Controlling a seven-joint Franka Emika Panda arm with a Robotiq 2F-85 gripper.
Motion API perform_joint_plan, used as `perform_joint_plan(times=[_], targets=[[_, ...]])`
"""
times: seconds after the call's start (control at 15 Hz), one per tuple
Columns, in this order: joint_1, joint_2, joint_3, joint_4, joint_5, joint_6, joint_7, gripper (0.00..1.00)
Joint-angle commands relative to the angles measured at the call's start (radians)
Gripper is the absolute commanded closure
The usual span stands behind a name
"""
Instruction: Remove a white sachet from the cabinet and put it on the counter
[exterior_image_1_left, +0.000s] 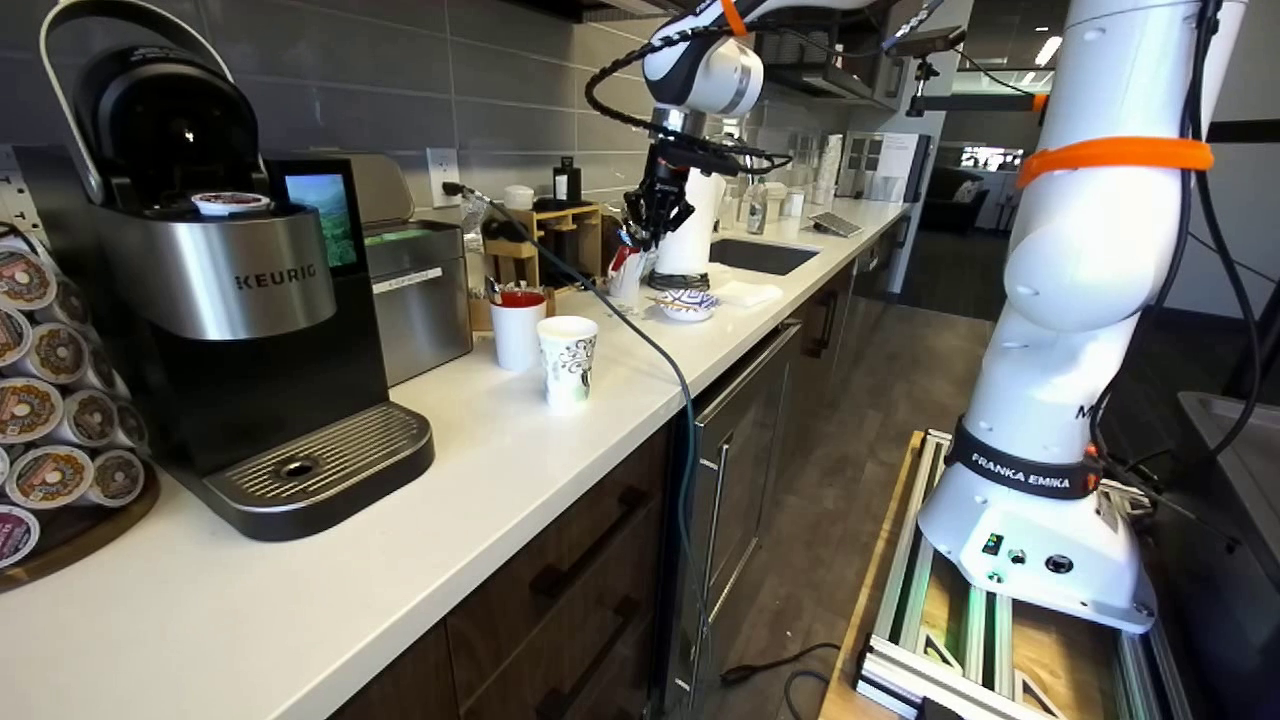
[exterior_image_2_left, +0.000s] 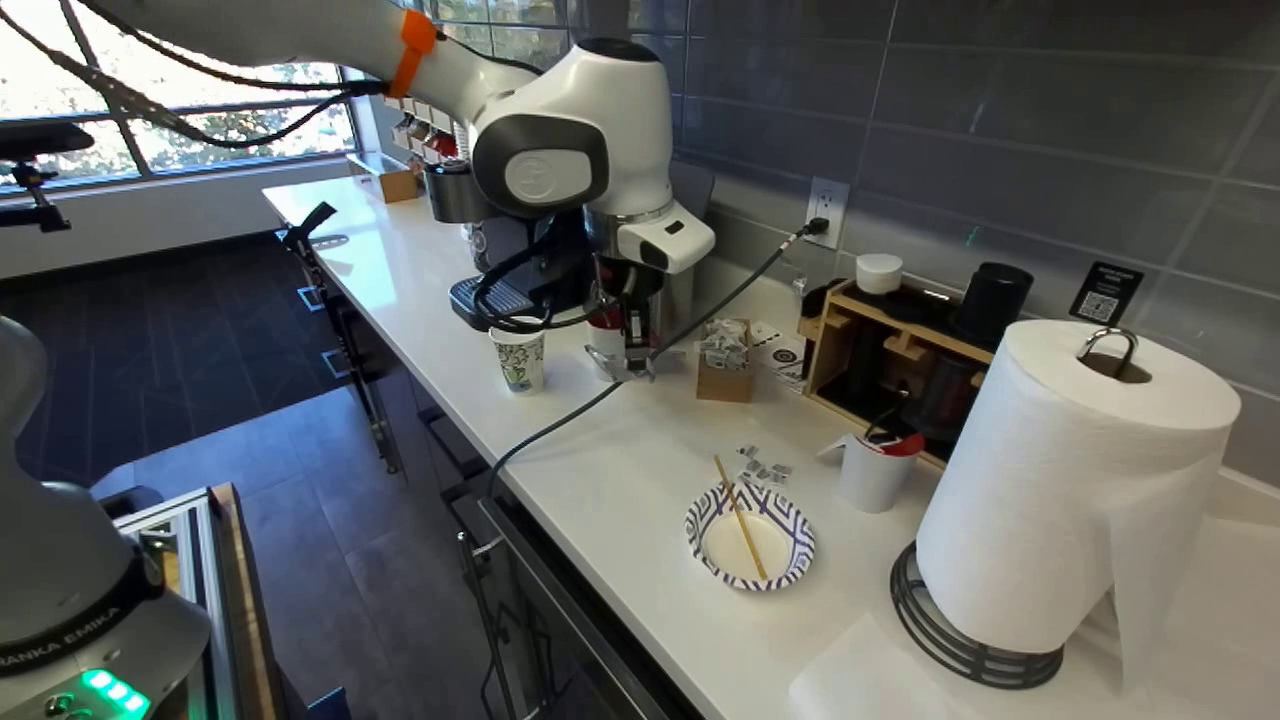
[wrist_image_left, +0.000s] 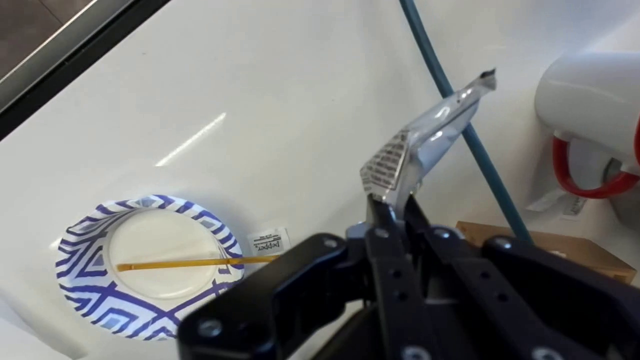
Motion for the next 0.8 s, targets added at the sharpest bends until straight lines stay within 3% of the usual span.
perform_joint_plan(times=[0.0, 0.07, 0.4, 0.6, 0.67, 0.73], targets=[[0.017, 0.086, -0.005, 0.072, -0.061, -0.018, 0.100, 0.83], [0.019, 0.097, -0.008, 0.082, -0.067, -0.024, 0.114, 0.65], [0.019, 0.084, -0.020, 0.077, -0.076, -0.036, 0.164, 0.28], [0.001, -0.013, -0.009, -0.007, -0.031, -0.059, 0.006, 0.06], [-0.004, -0.053, -0.007, -0.043, -0.025, -0.082, -0.072, 0.01], [0.008, 0.044, -0.013, 0.047, -0.046, -0.049, 0.026, 0.16]])
